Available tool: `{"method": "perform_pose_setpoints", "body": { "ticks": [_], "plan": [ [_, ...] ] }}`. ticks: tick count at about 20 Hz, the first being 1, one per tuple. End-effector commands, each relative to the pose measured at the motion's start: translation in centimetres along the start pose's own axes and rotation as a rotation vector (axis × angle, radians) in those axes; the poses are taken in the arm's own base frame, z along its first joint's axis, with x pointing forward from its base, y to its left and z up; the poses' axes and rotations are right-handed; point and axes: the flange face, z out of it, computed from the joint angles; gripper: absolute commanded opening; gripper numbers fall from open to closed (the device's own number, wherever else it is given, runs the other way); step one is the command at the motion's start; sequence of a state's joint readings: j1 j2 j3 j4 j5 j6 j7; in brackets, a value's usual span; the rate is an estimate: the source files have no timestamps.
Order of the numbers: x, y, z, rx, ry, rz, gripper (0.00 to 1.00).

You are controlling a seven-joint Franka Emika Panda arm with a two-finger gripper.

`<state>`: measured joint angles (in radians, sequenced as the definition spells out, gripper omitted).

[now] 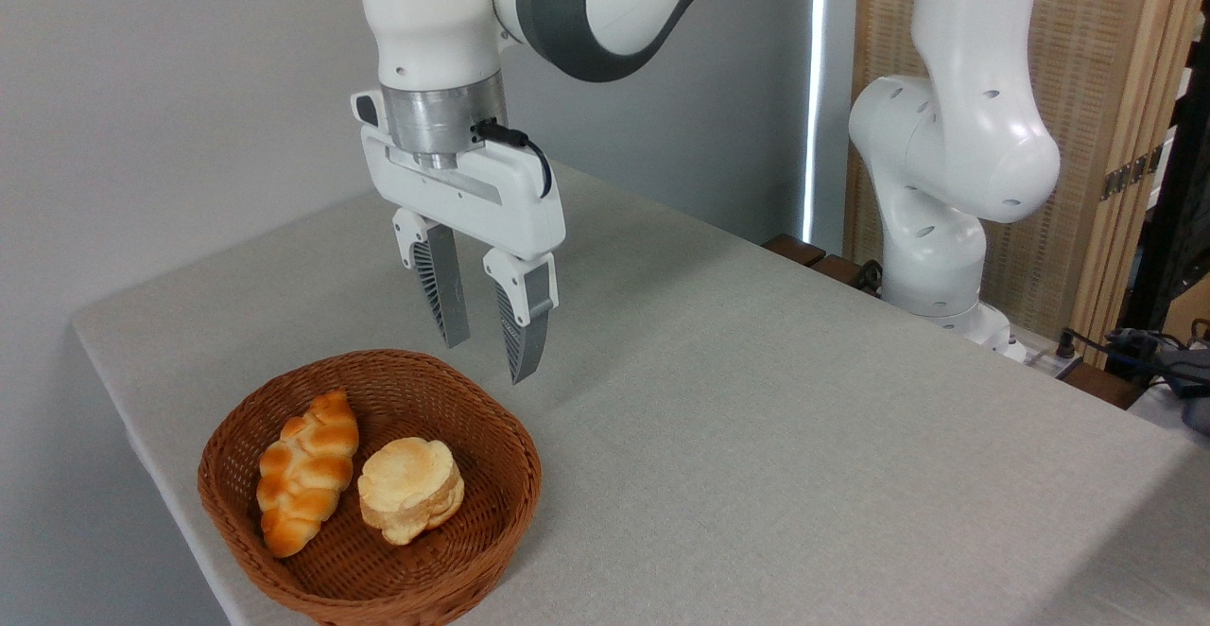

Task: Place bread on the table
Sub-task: 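Lower the open gripper over the round pale bun in the basket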

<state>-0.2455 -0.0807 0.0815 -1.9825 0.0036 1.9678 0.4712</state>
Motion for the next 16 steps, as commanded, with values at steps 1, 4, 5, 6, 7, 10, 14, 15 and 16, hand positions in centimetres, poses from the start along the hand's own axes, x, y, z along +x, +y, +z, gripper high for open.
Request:
{"method": "perform_pose_setpoints", "body": {
  "ticks": [1, 4, 5, 6, 7, 10, 14, 15, 16],
  "plan": [
    [0.2, -0.5, -0.4, -0.008, 0.016, 0.018, 1.00],
    [1.2, -1.1, -0.5, 0.033, 0.085, 0.048, 1.00],
    [1.5, -1.3, -0.3, 0.043, 0.101, 0.050, 1.00],
    [1.9, -1.5, 0.0, 0.055, 0.117, 0.050, 1.00],
    [2.3, -1.8, 0.6, 0.064, 0.130, 0.049, 1.00],
    [3.3, -2.4, 1.5, 0.098, 0.176, 0.049, 1.00],
    [4.0, -3.7, 3.2, 0.128, 0.205, 0.038, 1.00],
    [4.0, -4.1, 3.6, 0.133, 0.209, 0.034, 1.00],
    [3.9, -4.5, 3.8, 0.138, 0.208, 0.028, 1.00]
  ]
}}
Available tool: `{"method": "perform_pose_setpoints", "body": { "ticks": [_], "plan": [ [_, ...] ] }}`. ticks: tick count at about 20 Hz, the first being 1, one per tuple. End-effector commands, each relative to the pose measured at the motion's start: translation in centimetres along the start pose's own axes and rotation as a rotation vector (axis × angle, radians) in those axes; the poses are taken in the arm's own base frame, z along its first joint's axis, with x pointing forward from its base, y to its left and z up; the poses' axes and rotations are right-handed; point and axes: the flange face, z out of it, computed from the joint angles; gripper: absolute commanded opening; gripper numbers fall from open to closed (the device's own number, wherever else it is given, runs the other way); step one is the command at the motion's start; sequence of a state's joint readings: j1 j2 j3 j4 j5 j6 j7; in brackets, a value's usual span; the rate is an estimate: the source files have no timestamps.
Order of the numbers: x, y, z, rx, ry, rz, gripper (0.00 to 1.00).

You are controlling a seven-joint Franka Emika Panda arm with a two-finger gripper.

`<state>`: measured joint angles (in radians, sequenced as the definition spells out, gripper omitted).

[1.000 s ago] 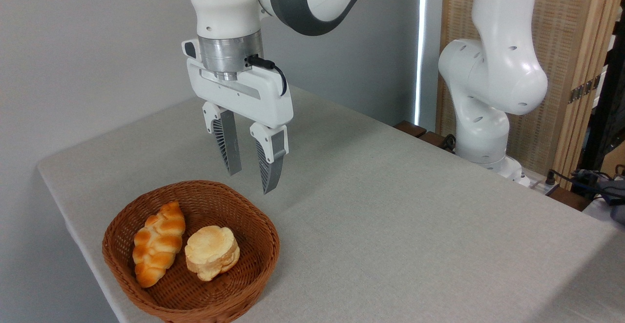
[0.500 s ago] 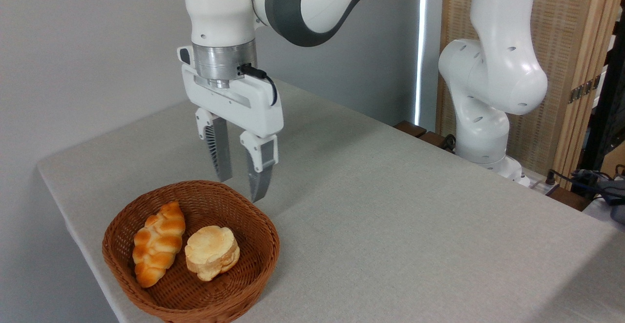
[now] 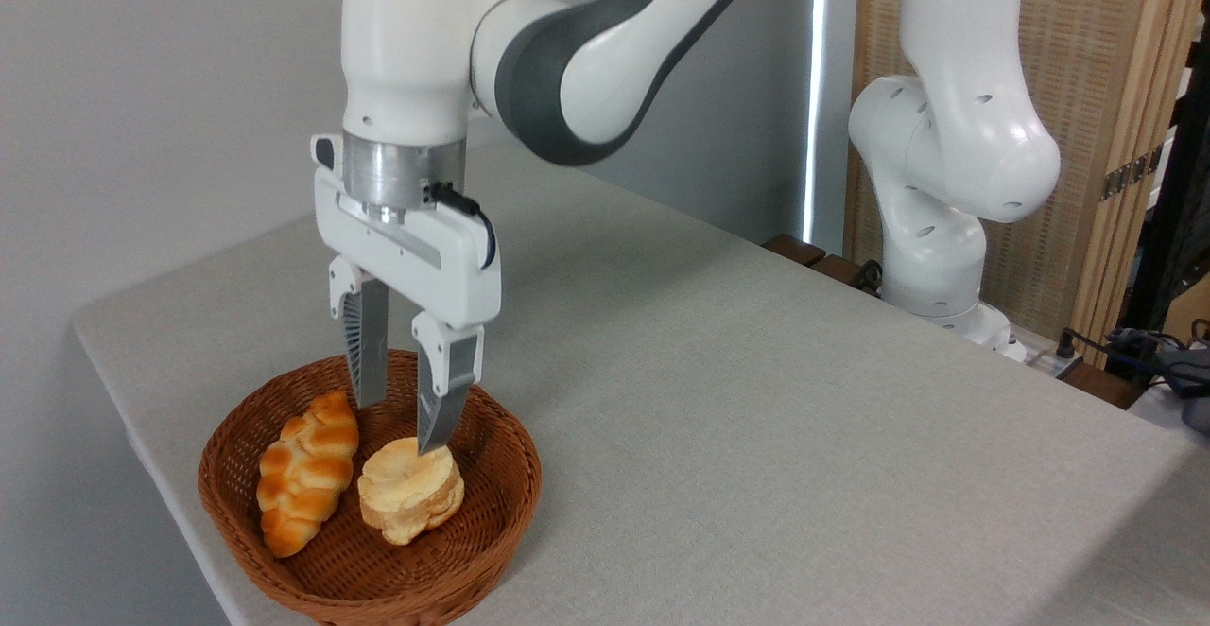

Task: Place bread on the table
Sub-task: 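Lower the open gripper over the round pale bun in the basket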

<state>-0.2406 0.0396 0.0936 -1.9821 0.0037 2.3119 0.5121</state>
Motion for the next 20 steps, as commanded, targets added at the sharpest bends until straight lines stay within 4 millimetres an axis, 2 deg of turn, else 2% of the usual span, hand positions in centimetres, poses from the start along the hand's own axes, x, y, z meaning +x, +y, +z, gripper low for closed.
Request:
{"method": "perform_pose_setpoints", "body": {
  "ticks": [1, 10, 15, 20],
  "plan": [
    [-0.1, -1.6, 0.7, 0.020, 0.013, 0.003, 1.00],
    [-0.3, -1.6, 2.7, 0.007, -0.017, 0.026, 1.00],
    [-0.4, -1.5, 3.1, 0.021, -0.035, 0.049, 1.00],
    [-0.3, -0.9, 4.8, 0.011, -0.060, 0.061, 1.00]
  ]
}}
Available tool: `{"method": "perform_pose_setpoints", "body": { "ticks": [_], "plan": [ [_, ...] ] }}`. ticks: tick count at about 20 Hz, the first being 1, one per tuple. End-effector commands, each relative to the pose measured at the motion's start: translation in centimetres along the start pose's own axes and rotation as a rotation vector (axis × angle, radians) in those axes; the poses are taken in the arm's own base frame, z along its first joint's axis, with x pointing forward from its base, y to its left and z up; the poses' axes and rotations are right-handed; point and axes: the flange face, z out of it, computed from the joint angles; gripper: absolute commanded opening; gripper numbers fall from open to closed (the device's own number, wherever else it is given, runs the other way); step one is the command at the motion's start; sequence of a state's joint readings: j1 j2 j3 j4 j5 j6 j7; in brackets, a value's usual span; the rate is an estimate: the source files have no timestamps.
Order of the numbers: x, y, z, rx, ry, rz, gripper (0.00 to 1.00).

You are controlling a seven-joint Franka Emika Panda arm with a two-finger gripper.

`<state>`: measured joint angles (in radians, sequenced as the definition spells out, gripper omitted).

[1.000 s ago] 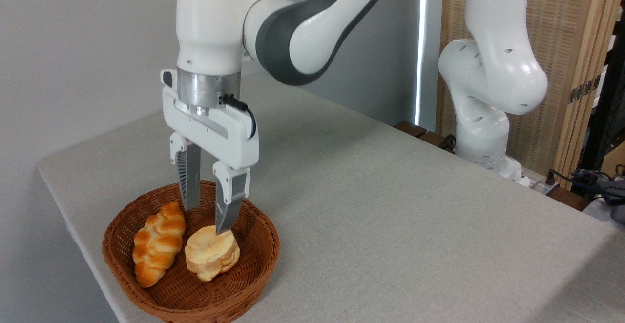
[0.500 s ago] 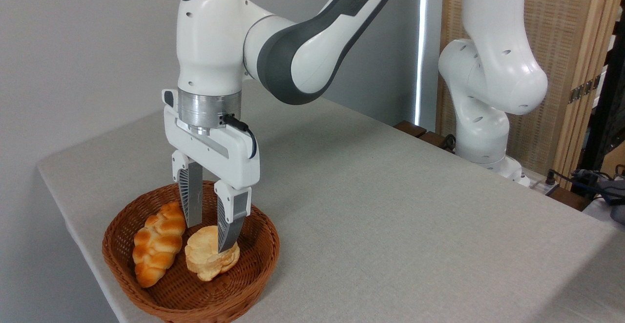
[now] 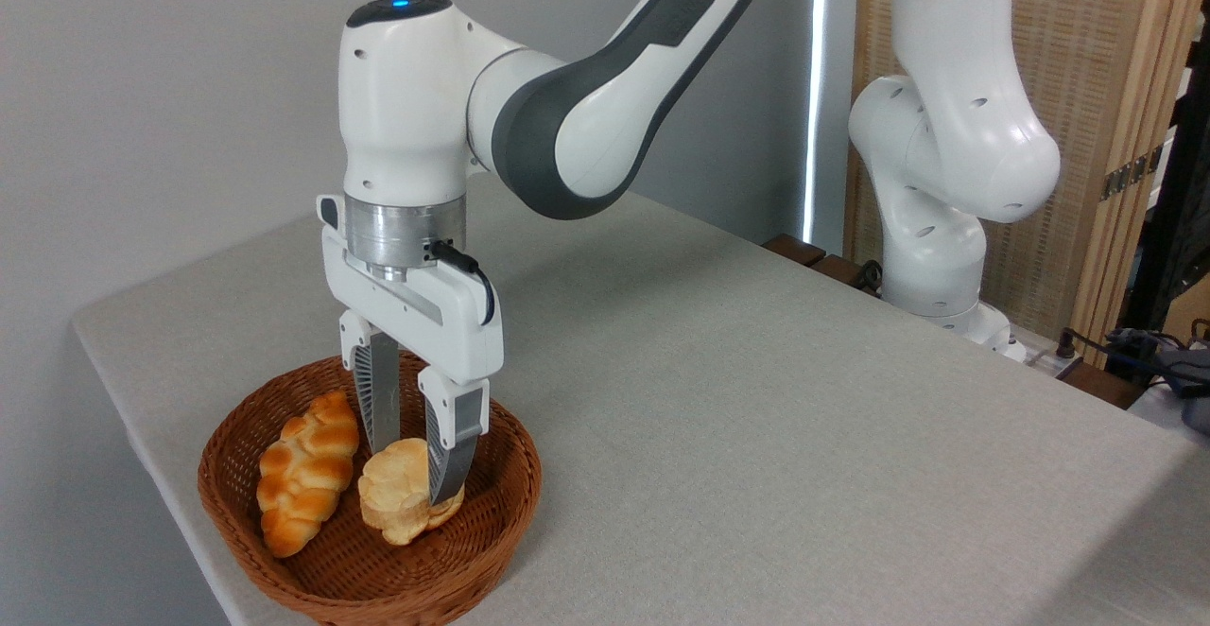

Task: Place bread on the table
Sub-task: 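Close the gripper fingers on the round pale bun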

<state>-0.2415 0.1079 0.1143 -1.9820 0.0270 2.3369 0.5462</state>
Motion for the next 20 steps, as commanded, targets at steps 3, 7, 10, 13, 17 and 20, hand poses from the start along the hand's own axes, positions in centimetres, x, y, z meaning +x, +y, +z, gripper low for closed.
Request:
{"method": "perform_pose_setpoints", "body": {
  "ticks": [3, 7, 10, 13, 17, 20],
  "plan": [
    [0.49, 0.24, 1.36, 0.003, -0.014, 0.030, 1.00],
    [0.58, 0.29, 1.30, 0.004, -0.013, 0.034, 0.80],
    [0.63, 0.37, 1.29, 0.004, -0.013, 0.038, 0.59],
    [0.61, 0.38, 1.31, 0.003, -0.014, 0.037, 0.57],
    [0.62, 0.37, 1.21, 0.003, -0.012, 0.036, 0.58],
    [0.67, 0.32, 0.87, 0.006, -0.007, 0.035, 0.59]
  ]
}}
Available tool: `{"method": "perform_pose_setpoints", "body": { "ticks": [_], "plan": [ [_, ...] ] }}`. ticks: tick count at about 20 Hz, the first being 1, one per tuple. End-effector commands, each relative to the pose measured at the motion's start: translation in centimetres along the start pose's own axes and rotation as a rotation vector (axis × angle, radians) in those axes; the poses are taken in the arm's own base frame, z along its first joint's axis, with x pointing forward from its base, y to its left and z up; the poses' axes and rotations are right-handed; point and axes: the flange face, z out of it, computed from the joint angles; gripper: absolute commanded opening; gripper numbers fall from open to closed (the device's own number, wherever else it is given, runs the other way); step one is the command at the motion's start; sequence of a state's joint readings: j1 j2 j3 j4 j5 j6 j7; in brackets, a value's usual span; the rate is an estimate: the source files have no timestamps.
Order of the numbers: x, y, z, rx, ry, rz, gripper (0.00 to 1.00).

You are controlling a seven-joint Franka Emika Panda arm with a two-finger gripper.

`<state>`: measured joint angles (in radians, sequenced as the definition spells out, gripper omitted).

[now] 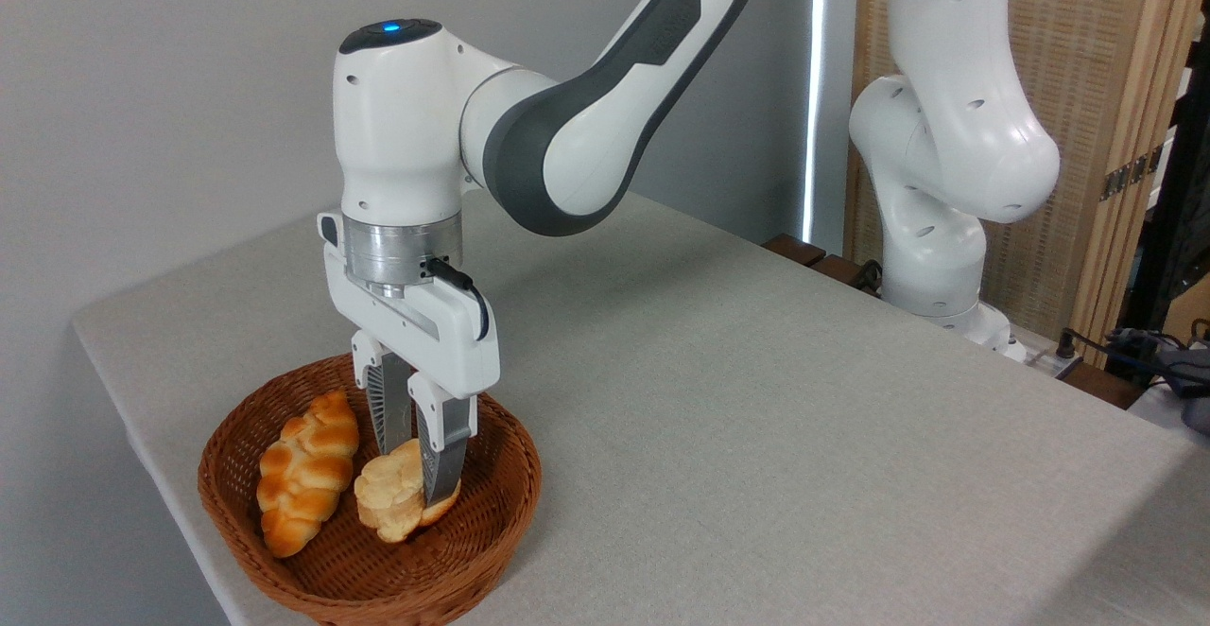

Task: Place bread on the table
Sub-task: 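Close the gripper fingers on the round pale bun, then lift the bun out of the basket and carry it beside the basket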

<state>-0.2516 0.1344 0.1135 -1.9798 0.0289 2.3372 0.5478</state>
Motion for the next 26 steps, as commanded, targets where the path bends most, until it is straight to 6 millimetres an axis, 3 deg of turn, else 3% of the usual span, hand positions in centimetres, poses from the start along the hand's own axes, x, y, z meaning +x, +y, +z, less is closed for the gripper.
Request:
{"method": "perform_pose_setpoints", "body": {
  "ticks": [1, 8, 14, 20, 26],
  "plan": [
    [0.2, -0.4, -0.7, 0.018, 0.013, 0.019, 0.59],
    [-0.1, -0.9, -5.8, 0.046, 0.082, -0.010, 0.63],
    [-2.2, 0.5, -9.5, -0.032, -0.008, -0.025, 0.63],
    [-5.1, 3.5, -10.1, -0.121, -0.122, 0.004, 0.63],
    [-6.7, 6.1, -8.5, -0.213, -0.198, 0.013, 0.64]
  ]
}}
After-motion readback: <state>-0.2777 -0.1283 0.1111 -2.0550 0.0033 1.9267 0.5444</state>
